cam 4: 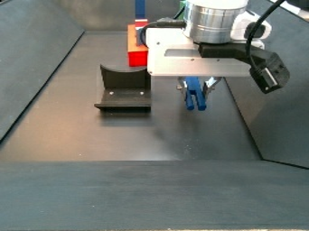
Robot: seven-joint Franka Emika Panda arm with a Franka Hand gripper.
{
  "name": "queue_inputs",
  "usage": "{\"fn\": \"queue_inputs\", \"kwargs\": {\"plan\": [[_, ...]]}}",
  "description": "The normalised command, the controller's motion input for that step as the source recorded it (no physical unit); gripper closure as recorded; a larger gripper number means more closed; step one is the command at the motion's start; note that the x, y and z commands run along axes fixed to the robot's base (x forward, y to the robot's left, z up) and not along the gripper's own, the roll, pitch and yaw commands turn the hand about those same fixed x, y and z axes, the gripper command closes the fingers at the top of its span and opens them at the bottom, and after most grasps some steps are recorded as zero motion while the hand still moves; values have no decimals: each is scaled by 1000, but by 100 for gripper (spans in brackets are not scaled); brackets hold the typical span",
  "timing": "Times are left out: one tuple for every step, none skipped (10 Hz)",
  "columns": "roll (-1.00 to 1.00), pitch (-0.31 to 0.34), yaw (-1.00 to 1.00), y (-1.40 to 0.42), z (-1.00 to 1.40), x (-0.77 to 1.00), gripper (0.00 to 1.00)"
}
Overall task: Pick up the square-circle object. Move up. Rotate the square-circle object. Place the square-circle object on the fixture. Regrasp the square-circle object. Move to above the board. Insert the square-circle object.
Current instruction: Rotate the square-circle object.
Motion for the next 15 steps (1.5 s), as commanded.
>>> {"fn": "queue_inputs", "kwargs": {"plan": [[-171,-138,1,15,-591,32,100],[-178,-147,-1,20,-533,31,100],[-180,-154,-3,19,-508,28,100],[-181,-169,-9,20,-457,23,100],[-182,-172,-10,22,-442,25,100],[-190,-171,-9,21,-410,23,100],[-202,-168,-8,23,-367,25,100],[-206,-171,-9,25,-339,26,100],[0,0,0,0,0,0,0],[0,0,0,0,1000,0,0],[1,12,0,0,1000,-7,0],[16,53,-7,2,1000,-18,0],[28,90,-11,6,1000,-13,0],[45,119,-13,7,1000,-8,0],[69,132,-9,6,1000,-13,0]]}}
